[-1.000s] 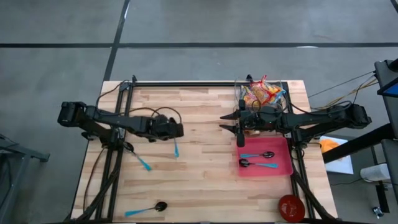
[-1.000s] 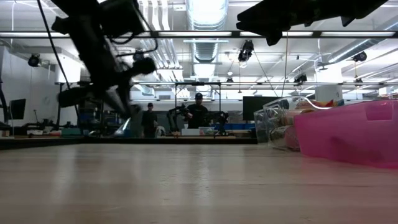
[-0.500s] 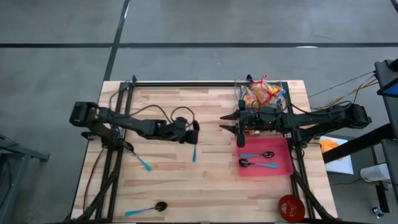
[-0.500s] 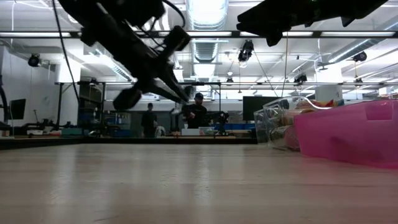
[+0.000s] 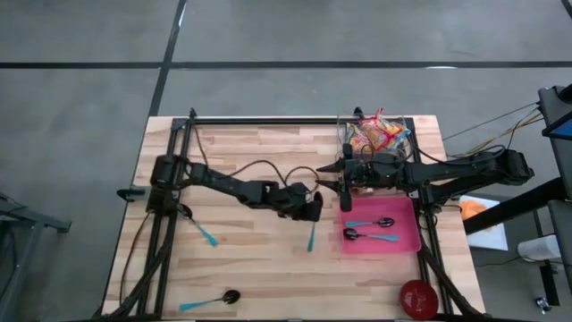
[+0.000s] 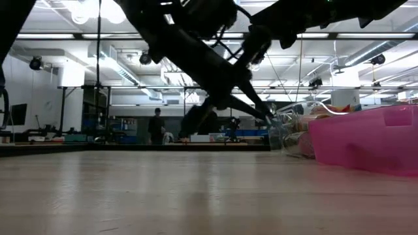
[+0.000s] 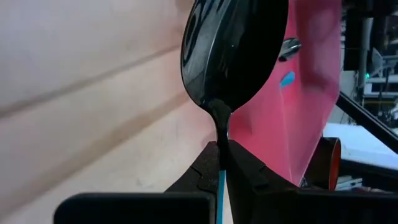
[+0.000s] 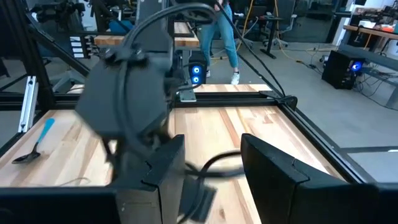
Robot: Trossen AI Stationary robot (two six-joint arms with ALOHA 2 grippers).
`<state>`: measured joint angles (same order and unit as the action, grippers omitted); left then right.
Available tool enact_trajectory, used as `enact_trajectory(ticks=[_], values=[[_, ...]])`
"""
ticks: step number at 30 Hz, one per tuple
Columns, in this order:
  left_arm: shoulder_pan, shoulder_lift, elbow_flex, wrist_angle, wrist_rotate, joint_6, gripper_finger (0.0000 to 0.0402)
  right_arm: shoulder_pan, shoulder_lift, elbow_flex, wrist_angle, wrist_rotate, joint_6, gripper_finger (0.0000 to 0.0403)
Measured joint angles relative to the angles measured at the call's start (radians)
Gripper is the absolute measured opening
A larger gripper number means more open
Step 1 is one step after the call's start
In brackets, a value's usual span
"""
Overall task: Pick & Place Food Item
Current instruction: Put the blue spoon into the red bin
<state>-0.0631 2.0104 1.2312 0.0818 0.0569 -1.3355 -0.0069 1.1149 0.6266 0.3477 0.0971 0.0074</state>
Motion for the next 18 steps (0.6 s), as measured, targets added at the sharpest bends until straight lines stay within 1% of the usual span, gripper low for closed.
enact_trajectory(ticks=[4, 7, 11, 18], values=[[-0.021, 0.057, 0.034, -0.001, -0.011, -0.096, 0.0011, 0.000, 0.000, 0.000, -0.001, 0.000, 0.000, 0.0156], [-0.028, 0.086, 0.041, -0.002, -0.013, -0.116, 0.0011, 0.000, 0.000, 0.000, -0.001, 0.000, 0.000, 0.0156], [-0.035, 0.100, 0.039, -0.003, -0.020, -0.180, 0.0012, 0.000, 0.000, 0.000, -0.001, 0.000, 0.000, 0.0156], [-0.038, 0.121, 0.038, -0.011, -0.054, -0.230, 0.0012, 0.000, 0.000, 0.000, 0.000, 0.000, 0.000, 0.0156]])
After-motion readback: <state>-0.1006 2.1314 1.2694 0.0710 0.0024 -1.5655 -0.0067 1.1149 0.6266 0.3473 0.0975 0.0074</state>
